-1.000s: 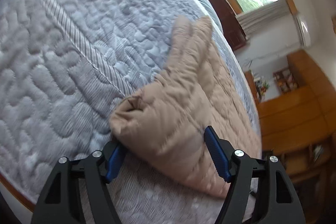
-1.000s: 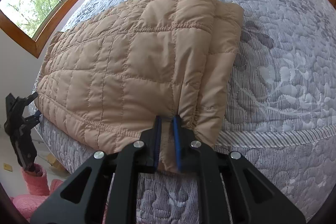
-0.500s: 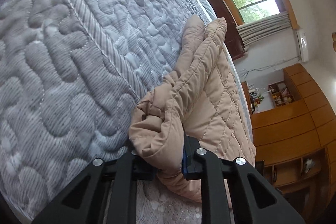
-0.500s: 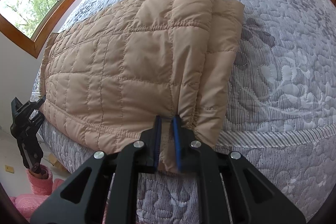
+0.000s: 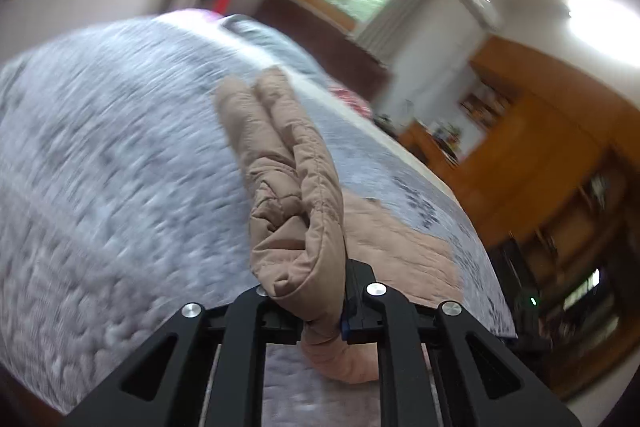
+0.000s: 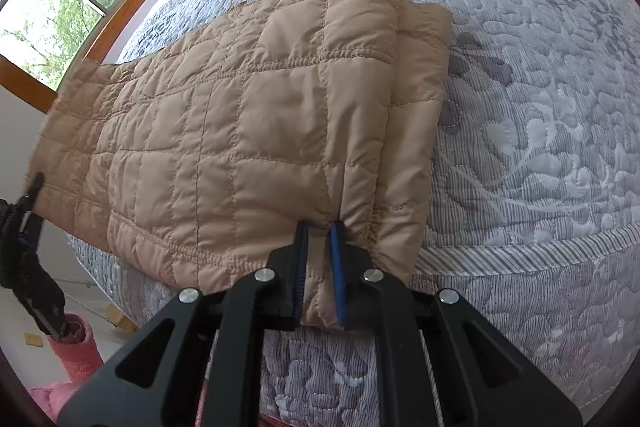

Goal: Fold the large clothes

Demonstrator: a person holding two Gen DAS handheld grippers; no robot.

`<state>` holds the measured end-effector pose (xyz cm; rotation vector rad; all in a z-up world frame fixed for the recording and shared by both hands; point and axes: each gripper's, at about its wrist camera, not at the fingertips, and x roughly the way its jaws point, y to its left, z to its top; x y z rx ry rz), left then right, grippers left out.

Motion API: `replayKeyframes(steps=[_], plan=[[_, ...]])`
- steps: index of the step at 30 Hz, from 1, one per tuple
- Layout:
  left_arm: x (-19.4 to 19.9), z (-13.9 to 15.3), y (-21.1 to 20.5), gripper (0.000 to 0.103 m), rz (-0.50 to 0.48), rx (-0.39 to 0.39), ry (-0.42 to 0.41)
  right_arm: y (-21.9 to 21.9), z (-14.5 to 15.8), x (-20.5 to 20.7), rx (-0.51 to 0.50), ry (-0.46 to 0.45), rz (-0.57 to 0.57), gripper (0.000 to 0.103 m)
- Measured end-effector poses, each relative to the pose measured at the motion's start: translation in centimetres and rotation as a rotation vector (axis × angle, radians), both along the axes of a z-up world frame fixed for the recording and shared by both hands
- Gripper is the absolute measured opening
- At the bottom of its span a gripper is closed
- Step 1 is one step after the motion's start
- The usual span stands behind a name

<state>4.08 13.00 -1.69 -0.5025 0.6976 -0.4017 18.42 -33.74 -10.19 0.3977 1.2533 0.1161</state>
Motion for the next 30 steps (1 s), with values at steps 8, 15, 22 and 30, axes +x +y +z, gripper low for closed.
replayKeyframes(steps=[8, 15, 22, 30], plan=[[0.6, 3.3, -10.2, 0.012, -0.288, 0.126, -0.094, -0.5, 0.1, -0.4, 0.025, 0.003, -0.012, 0.010], [2.4, 0.6, -17.0, 0.012, -0.468, 0.184, -0.020, -1.3, 0.1, -0.9, 0.038, 0.002, -0.009, 0.010], [4.1, -4.7, -19.2, 0.013, -0.534, 0.155, 0.168, -1.4, 0.0, -0.9, 0.039, 0.007, 0.000, 0.009], [4.7, -8.0, -19.5, 0.015, -0.548, 0.131, 0.221, -0.4, -0.4, -0.3, 0.023, 0.018, 0.007, 0.010]])
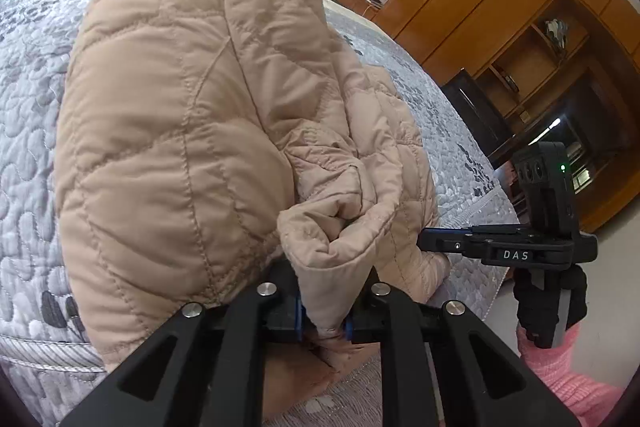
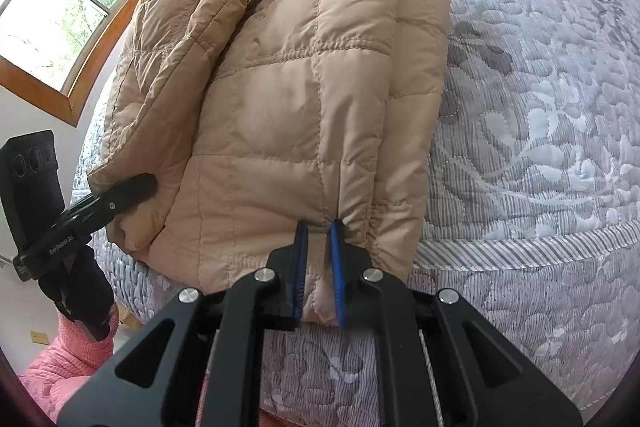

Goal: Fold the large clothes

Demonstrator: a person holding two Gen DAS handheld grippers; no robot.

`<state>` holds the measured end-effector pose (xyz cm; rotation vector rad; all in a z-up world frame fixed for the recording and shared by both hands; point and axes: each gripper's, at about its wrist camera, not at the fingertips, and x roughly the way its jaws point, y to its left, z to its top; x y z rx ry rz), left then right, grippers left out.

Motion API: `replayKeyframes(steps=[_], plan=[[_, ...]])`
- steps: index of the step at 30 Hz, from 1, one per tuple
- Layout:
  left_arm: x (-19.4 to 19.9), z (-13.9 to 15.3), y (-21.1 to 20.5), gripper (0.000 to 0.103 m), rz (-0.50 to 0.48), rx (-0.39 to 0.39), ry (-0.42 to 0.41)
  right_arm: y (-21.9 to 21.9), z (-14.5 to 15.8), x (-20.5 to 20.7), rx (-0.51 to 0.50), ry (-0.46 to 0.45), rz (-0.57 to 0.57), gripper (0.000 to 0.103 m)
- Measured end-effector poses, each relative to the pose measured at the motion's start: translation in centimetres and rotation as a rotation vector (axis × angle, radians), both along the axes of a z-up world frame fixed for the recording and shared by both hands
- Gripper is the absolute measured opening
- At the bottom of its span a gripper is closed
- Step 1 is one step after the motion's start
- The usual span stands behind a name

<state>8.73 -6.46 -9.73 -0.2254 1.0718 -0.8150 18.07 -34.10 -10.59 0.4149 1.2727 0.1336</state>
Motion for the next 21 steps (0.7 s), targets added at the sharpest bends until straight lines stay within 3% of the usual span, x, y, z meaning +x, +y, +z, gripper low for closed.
replayKeyframes(steps=[6, 11, 15, 17, 18, 21], plan=[[-0.3, 1.5, 1.8, 0.019, 0.008, -0.032, 0.037, 0.8, 0.5, 0.5, -0.022, 0.009, 0.011, 0.014], [-1.3, 4.8, 4.9, 0.035, 0.026, -0.089, 0.065, 1.6, 2.1, 0.9, -0.059, -0.003, 0.024, 0.021], [-1.6, 8.0, 8.1, 0.036, 0.091, -0.104, -0.002, 2.2, 4.3, 1.4, -0.079, -0.047, 0.034, 0.031], [-0.9, 8.8, 9.3, 0.037, 0.152, -0.047, -0.050, 2.7, 5.8, 1.8, -0.051, -0.074, 0.039, 0.048], [-0.3, 8.9, 9.8, 0.037, 0.206, 0.008, -0.066, 2.7, 6.4, 2.2, -0.033, -0.080, 0.038, 0.062], [1.5, 8.3, 10.7, 0.037, 0.308, 0.160, -0.101, 2.7, 8.1, 3.8, 0.022, -0.091, 0.049, 0.077]])
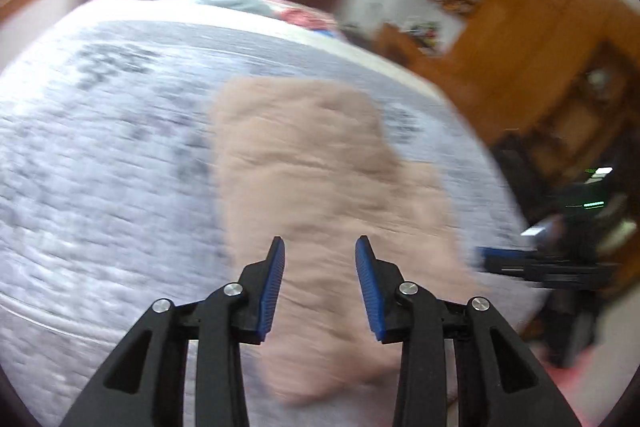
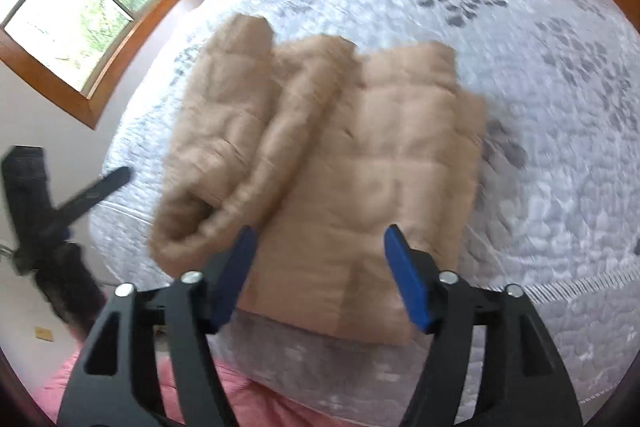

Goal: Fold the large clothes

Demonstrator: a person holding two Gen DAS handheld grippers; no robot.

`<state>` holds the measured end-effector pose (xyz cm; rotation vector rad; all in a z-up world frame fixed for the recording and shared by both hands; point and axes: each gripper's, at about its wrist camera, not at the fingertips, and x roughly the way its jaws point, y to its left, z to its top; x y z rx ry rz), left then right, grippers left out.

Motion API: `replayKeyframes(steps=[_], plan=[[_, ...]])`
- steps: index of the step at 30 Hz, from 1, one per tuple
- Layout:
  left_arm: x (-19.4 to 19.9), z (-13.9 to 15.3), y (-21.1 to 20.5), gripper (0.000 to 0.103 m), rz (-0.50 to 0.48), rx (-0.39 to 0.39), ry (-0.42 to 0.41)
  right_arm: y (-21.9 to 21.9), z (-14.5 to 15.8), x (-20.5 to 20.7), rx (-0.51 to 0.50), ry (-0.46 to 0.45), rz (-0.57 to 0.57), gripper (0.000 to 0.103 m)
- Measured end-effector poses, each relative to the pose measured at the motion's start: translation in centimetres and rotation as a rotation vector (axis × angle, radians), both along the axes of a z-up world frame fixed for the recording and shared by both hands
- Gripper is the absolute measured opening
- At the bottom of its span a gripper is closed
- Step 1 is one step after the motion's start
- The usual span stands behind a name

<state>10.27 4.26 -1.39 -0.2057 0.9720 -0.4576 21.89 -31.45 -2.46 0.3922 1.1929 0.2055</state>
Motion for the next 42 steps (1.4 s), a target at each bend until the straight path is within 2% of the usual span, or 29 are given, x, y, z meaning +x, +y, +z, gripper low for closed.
replayKeyframes(steps=[1, 5, 9, 16, 23, 26, 27, 28, 29, 31, 34, 38, 39, 42], plan=[[0.5, -0.5, 0.3, 0.036, 0.025, 0.029, 0.005, 0.3, 0.3, 0.8, 0.024, 0.008, 0.011, 0.084], [2.4, -2.8, 1.0, 0.036, 0.056, 0.027, 0.085, 2.0, 0.1, 4.1, 0.029, 0.070, 0.042, 0.085], [2.8, -4.6, 0.9, 0.036, 0.052, 0.032, 0.111, 4.0, -1.6, 6.6, 0.050, 0.142, 0.072, 0.085], [2.2, -4.8, 0.1, 0.036, 0.025, 0.055, 0.108, 6.2, -3.3, 8.5, 0.069, 0.193, 0.100, 0.085], [1.6, -4.8, 0.3, 0.038, 0.009, 0.042, 0.114, 5.5, -2.8, 9.1, 0.114, 0.189, 0.080, 0.085], [1.7, -4.9, 0.0, 0.038, 0.006, 0.046, 0.115, 5.7, -2.9, 9.4, 0.083, 0.191, 0.083, 0.084], [1.7, -5.0, -0.1, 0.038, 0.006, 0.047, 0.114, 5.6, -3.1, 9.7, 0.069, 0.198, 0.090, 0.082], [1.7, -5.0, -0.1, 0.038, 0.006, 0.049, 0.112, 5.9, -3.5, 9.9, 0.053, 0.206, 0.095, 0.073], [1.8, -5.1, -0.1, 0.038, 0.006, 0.049, 0.111, 6.1, -3.8, 10.1, 0.038, 0.211, 0.098, 0.068], [1.8, -5.0, 0.0, 0.038, 0.008, 0.043, 0.116, 6.8, -4.5, 10.5, 0.018, 0.210, 0.114, 0.045], [1.8, -4.6, 0.5, 0.036, 0.017, 0.036, 0.124, 7.4, -3.7, 10.1, 0.008, 0.148, 0.151, 0.025], [1.4, -3.0, 0.4, 0.036, 0.007, 0.000, 0.100, 6.6, -0.3, 8.6, 0.014, 0.033, 0.190, 0.021], [1.3, -2.4, 0.0, 0.036, -0.001, -0.004, 0.084, 6.0, 1.3, 7.8, 0.010, -0.014, 0.194, 0.021], [0.9, -0.9, -1.7, 0.036, -0.038, -0.010, 0.042, 4.0, 3.6, 6.0, 0.009, -0.078, 0.174, 0.021]])
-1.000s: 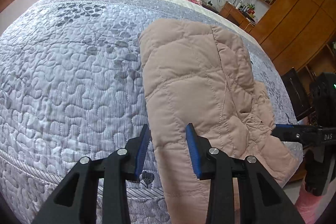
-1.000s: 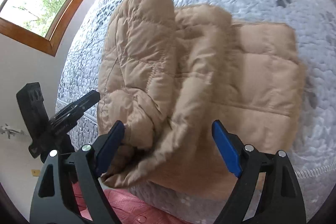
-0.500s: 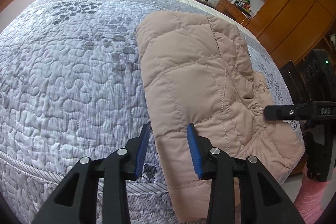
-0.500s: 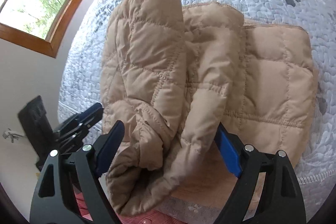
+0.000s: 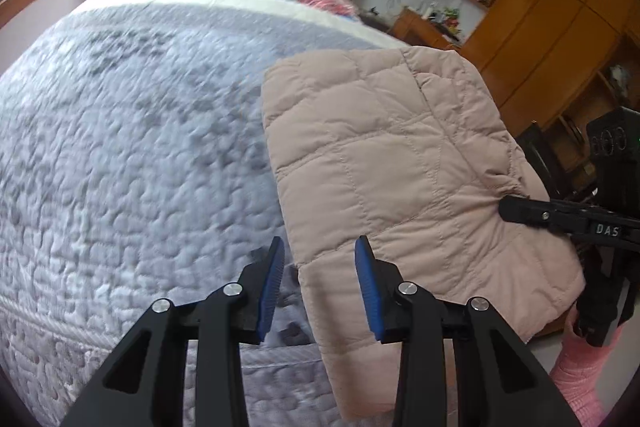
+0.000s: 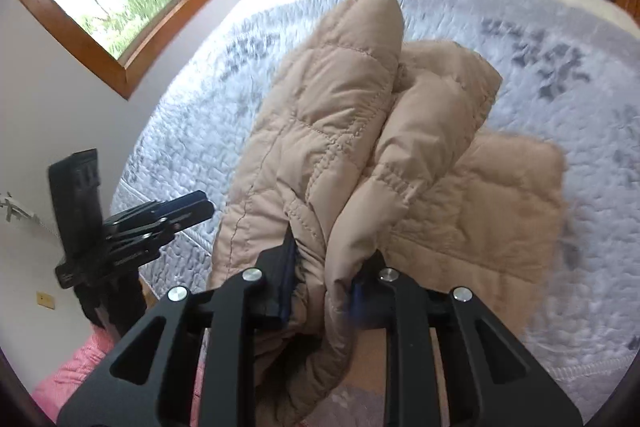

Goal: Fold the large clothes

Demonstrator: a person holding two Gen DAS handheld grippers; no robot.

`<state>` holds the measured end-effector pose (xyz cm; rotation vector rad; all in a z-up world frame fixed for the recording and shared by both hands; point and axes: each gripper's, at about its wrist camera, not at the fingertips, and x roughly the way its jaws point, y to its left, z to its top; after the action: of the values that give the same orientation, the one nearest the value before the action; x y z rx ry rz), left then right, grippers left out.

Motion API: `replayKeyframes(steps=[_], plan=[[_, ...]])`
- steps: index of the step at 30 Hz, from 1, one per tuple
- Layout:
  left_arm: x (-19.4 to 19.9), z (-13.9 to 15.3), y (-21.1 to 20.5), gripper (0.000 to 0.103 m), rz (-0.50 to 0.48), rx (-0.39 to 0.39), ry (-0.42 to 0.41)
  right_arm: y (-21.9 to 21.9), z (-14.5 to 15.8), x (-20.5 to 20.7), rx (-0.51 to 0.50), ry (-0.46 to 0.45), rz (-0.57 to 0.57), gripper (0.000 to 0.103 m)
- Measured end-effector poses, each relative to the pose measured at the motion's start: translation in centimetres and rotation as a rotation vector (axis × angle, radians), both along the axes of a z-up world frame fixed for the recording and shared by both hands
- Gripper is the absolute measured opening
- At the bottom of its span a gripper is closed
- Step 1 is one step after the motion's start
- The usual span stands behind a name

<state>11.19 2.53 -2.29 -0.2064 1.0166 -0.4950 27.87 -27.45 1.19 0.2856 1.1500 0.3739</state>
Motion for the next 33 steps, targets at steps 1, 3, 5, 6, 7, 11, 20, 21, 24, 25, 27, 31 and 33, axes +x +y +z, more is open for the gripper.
replayKeyframes(steps=[1, 3, 5, 6, 7, 11, 20, 21, 24, 25, 27, 31, 33], plan=[[0.0, 0.4, -0.6, 0.036, -0.015, -0.003, -0.009, -0.9, 0.5, -0.6, 0.001, -0.014, -0.014, 0.021], [-0.2, 0.9, -2.4, 0.036, -0.052, 0.002, -0.027, -2.8, 0.6, -1.6, 0.016, -0.019, -0.048, 0.021], [-0.3, 1.0, -4.1, 0.036, -0.086, 0.007, -0.035, -4.1, 0.0, -2.3, 0.027, -0.017, -0.074, 0.021], [-0.4, 1.0, -5.0, 0.036, -0.102, 0.012, -0.036, -5.3, -0.7, -2.9, 0.031, -0.010, -0.097, 0.021], [-0.6, 0.9, -5.7, 0.036, -0.117, 0.017, -0.037, -5.9, -1.3, -3.4, 0.035, -0.004, -0.111, 0.021], [-0.9, -0.4, -8.5, 0.036, -0.170, 0.051, -0.028, -8.4, -4.3, -4.6, 0.070, 0.045, -0.163, 0.021], [-0.4, -4.3, -10.6, 0.036, -0.207, 0.094, 0.026, -11.0, -11.5, -5.3, 0.184, 0.106, -0.207, 0.025], [-0.3, -4.7, -10.8, 0.036, -0.206, 0.097, 0.025, -11.0, -12.0, -5.5, 0.198, 0.100, -0.214, 0.026], [-0.4, -5.2, -11.0, 0.036, -0.204, 0.111, 0.011, -11.0, -12.6, -5.8, 0.205, 0.085, -0.226, 0.025], [-0.4, -5.1, -10.9, 0.036, -0.203, 0.108, 0.013, -11.0, -12.5, -5.9, 0.199, 0.082, -0.226, 0.026], [-0.3, -4.7, -10.5, 0.036, -0.200, 0.093, 0.022, -11.0, -12.0, -5.9, 0.192, 0.077, -0.219, 0.032], [-0.7, -3.0, -8.4, 0.031, -0.164, 0.054, 0.030, -10.9, -9.5, -7.8, 0.133, 0.064, -0.219, 0.048], [-1.5, -2.1, -7.2, 0.031, -0.144, 0.038, 0.037, -10.6, -7.4, -9.0, 0.031, 0.029, -0.234, 0.048]])
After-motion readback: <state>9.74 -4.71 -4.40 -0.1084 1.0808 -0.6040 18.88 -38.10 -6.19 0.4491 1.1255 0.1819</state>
